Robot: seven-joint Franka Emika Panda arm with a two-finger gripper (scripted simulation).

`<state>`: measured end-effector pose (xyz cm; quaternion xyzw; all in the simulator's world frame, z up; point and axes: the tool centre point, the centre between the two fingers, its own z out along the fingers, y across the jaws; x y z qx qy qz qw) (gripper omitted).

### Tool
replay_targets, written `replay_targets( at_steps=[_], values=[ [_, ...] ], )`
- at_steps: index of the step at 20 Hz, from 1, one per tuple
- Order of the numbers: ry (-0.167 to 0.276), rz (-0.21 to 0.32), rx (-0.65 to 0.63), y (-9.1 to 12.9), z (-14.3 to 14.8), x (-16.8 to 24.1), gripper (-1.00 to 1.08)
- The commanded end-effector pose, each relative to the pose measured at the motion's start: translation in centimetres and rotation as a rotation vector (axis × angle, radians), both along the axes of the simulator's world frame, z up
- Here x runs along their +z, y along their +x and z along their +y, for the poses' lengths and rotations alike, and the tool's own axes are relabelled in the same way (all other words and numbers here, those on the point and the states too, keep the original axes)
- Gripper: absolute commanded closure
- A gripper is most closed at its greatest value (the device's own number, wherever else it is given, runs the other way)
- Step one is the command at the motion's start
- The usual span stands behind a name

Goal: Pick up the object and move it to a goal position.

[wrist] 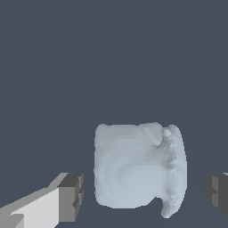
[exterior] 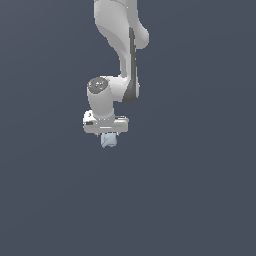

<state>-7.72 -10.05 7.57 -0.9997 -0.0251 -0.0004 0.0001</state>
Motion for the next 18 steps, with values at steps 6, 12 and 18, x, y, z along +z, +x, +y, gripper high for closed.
replay_targets(
  at_steps=[6, 12, 18],
  values=[
    [0.000, 0.001, 0.002, -0.2, 0.0, -3.2, -0.92],
    [0.000, 0.001, 0.002, -0.1, -0.1, -3.6, 1.08],
    [0.000, 0.001, 0.002, -0.1, -0.1, -3.6, 1.08]
  ],
)
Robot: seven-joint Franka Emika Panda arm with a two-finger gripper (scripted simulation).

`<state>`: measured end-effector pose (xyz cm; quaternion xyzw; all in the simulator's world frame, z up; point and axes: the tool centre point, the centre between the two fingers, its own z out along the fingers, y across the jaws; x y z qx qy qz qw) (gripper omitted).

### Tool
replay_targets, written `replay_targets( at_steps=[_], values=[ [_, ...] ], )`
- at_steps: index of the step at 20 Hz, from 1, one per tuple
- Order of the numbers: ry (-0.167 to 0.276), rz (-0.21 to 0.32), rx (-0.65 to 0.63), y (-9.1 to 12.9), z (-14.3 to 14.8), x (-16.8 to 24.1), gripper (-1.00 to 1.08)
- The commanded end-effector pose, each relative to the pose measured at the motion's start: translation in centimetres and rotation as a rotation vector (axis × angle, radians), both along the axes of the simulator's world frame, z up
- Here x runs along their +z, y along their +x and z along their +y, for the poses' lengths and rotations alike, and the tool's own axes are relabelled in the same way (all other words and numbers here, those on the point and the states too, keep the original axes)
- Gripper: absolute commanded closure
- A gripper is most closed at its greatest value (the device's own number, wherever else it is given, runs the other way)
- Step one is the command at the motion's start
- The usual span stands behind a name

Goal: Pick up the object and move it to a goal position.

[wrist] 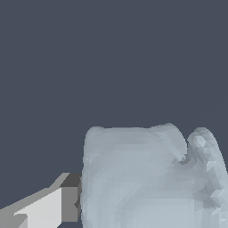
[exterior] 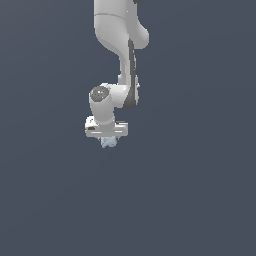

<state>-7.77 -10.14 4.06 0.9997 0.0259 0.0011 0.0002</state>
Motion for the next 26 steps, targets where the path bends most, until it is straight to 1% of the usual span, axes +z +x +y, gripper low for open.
replay_targets(
  at_steps=[1, 7, 13, 18, 26],
  values=[
    [0.000, 0.002, 0.000, -0.1, 0.0, -0.1, 1.08],
    [0.000, 0.000, 0.000, 0.2, 0.3, 0.4, 1.08],
    [0.000, 0.000, 0.000, 1.1, 2.0, 2.7, 1.08],
    [-0.001, 0.000, 0.000, 2.5, 4.3, 6.0, 1.08],
    [-0.001, 0.001, 0.000, 5.5, 9.2, 13.0, 1.08]
  ],
)
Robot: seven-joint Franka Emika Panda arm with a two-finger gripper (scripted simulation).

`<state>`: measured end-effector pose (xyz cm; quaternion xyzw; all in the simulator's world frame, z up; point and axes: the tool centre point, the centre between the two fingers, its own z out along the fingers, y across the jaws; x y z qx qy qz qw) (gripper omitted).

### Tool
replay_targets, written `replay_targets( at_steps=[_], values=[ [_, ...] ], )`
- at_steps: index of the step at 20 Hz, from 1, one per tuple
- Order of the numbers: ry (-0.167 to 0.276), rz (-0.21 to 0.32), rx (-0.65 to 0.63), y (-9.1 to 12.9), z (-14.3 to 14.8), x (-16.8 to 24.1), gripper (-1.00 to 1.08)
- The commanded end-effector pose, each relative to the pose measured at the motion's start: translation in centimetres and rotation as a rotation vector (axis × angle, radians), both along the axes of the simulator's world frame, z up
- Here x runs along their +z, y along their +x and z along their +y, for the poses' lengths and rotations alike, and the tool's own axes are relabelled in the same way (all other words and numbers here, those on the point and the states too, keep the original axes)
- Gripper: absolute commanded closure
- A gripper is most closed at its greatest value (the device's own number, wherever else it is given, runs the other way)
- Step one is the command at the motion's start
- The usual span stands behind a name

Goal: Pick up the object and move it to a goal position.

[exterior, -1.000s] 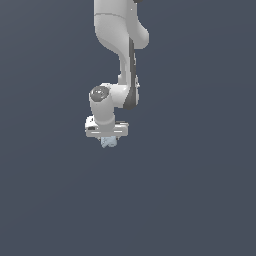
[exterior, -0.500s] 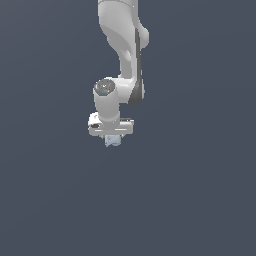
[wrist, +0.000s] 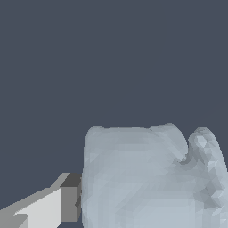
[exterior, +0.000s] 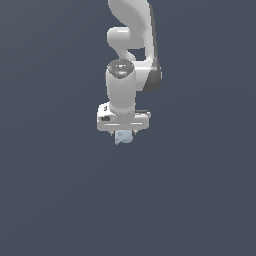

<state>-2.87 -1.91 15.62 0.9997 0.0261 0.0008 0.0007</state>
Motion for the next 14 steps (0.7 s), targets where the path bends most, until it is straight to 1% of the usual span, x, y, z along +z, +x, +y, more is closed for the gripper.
replay_targets(
  at_steps=[1, 8, 14],
  values=[
    [0.000, 0.000, 0.000, 1.0, 1.7, 2.4, 1.08],
    [-0.001, 0.001, -0.001, 3.8, 6.1, 8.7, 1.08],
    [0.000, 0.001, -0.001, 5.9, 9.2, 13.1, 1.08]
  ],
)
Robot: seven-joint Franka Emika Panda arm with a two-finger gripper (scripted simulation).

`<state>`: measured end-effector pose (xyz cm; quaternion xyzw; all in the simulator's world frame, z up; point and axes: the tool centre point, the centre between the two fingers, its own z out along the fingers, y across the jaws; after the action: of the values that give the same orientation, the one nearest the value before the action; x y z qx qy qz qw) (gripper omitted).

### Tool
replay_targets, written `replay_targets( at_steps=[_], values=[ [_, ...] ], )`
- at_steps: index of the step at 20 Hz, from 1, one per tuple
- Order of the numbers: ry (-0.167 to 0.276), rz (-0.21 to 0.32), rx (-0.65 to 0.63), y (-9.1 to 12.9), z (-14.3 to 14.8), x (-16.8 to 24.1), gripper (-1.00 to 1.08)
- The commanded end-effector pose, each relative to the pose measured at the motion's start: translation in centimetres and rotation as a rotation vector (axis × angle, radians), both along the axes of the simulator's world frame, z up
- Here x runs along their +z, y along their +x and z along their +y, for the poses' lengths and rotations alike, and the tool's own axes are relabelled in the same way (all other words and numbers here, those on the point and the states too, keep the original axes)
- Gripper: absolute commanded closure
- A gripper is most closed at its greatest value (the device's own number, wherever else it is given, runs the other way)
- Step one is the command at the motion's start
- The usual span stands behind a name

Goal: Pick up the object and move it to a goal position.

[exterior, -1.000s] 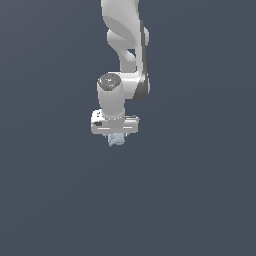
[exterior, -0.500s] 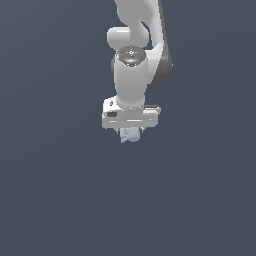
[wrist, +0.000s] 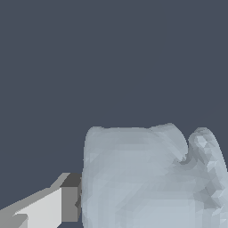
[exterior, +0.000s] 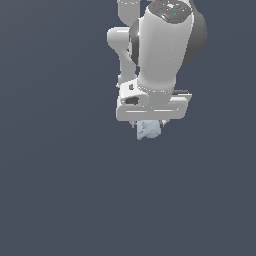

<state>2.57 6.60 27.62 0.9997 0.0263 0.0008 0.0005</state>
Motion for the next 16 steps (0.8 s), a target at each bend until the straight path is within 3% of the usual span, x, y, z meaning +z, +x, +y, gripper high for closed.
replay_targets(
  at_steps=[1, 16],
  values=[
    [0.000, 0.001, -0.001, 0.8, 1.2, 1.7, 1.08],
    [0.001, 0.002, -0.001, 3.7, 5.0, 7.0, 1.08]
  ],
)
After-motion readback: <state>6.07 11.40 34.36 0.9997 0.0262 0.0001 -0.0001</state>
